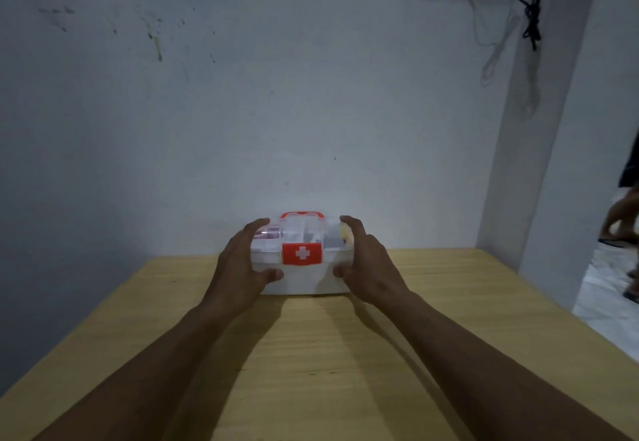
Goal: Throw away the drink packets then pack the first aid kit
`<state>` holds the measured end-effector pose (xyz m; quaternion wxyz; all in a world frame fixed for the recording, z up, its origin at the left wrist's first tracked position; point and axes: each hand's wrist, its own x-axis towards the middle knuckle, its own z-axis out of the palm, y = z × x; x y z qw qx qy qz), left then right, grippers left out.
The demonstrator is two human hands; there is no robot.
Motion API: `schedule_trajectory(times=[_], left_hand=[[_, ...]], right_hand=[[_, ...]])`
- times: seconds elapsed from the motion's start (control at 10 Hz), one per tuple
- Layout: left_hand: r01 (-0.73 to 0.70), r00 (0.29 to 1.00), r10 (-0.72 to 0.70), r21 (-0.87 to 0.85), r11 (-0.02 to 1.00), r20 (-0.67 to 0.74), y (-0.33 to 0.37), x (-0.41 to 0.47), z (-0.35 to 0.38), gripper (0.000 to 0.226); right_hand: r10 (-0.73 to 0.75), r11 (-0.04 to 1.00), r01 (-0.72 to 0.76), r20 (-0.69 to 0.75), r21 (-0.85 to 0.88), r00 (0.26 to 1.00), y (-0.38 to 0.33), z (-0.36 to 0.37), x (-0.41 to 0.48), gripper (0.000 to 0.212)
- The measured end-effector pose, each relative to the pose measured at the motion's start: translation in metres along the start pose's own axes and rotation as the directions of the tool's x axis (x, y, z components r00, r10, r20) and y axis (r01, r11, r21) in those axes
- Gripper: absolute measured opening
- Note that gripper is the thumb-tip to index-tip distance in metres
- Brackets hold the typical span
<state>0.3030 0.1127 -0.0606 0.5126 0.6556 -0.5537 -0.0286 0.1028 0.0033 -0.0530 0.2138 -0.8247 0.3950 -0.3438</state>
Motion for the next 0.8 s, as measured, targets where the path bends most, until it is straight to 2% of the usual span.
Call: schedule_trajectory(times=[0.3, 0.6, 0.7, 0.8], left_hand=[[-0.038, 0.999, 0.039, -0.048, 0.998, 0.015, 0.033, 0.011, 0.062, 0.083], [-0.005, 1.0, 0.005, 0.033, 0.999, -0.011, 0.038, 0.016, 0.088, 0.088], [0.023, 1.0, -0.024, 0.067, 0.998, 0.006, 0.038, 0.018, 0.089, 0.096], [0.106, 0.993, -0.114, 0.155, 0.982, 0.041, 0.057, 0.014, 0.079, 0.118]], right_hand=[[0.057, 0.998, -0.059, -0.058, -0.031, 0.997, 0.044, -0.036, 0.005, 0.091], [0.075, 0.99, -0.078, -0.03, -0.118, 0.997, 0.055, -0.055, 0.014, 0.093], [0.085, 0.983, -0.083, 0.004, -0.162, 0.996, 0.055, -0.055, 0.013, 0.105], [0.115, 0.976, -0.119, -0.034, -0.181, 0.993, 0.041, -0.069, -0.003, 0.115]])
